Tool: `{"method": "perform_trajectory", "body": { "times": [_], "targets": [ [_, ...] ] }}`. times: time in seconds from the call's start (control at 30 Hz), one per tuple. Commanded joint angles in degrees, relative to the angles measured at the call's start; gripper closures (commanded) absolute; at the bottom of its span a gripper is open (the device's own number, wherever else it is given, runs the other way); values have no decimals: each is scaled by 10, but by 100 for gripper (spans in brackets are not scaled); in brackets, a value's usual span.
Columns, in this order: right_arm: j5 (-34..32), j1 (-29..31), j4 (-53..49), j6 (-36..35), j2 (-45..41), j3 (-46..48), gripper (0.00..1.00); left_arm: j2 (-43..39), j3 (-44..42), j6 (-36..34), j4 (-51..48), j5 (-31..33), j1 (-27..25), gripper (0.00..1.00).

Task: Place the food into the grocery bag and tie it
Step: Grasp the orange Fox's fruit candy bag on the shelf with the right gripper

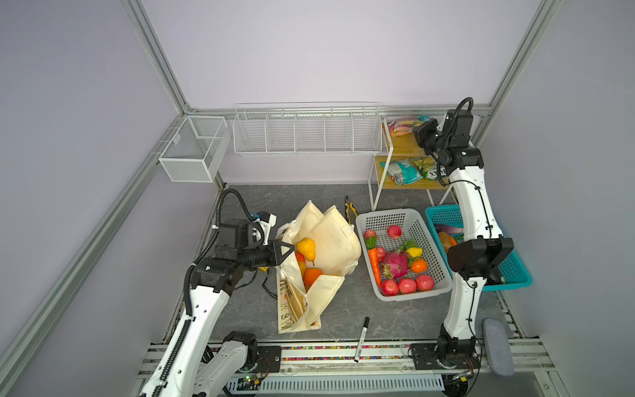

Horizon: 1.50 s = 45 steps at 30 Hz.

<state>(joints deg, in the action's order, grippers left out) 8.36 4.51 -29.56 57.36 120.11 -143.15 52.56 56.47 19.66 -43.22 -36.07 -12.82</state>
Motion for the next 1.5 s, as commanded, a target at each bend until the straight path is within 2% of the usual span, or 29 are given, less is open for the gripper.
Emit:
{"method": "perform_trajectory", "body": {
  "times": [0.0,0.37,0.53,0.57,0.6,0.7,0.8,1.0,1.2,1.47],
  "targets": [
    [0,9,51,-30,-58,-23,93,-4,7,-1,28,-20,-4,100],
    [54,29,74,-42,-88,-68,93,3,4,0,33,-21,-4,100],
    [54,31,30,-63,-111,-67,91,1,1,2,34,-22,-4,100],
    [47,31,13,-70,-117,-62,82,0,1,3,33,-22,-4,100],
    [34,30,-7,-75,-127,-51,68,1,2,3,33,-20,-4,100],
    [-3,18,-26,-71,-168,30,43,3,3,3,32,-18,-4,100],
    [-25,-4,-50,-50,-194,97,29,7,7,0,30,-15,-4,100],
    [-26,-20,-109,-20,-208,164,3,12,8,-3,29,-8,-4,100],
    [-3,-28,-62,25,-223,260,2,13,3,-3,33,-9,-4,100],
    [14,-28,-42,63,-170,264,7,17,4,-2,36,-16,-4,100]
  ]
}}
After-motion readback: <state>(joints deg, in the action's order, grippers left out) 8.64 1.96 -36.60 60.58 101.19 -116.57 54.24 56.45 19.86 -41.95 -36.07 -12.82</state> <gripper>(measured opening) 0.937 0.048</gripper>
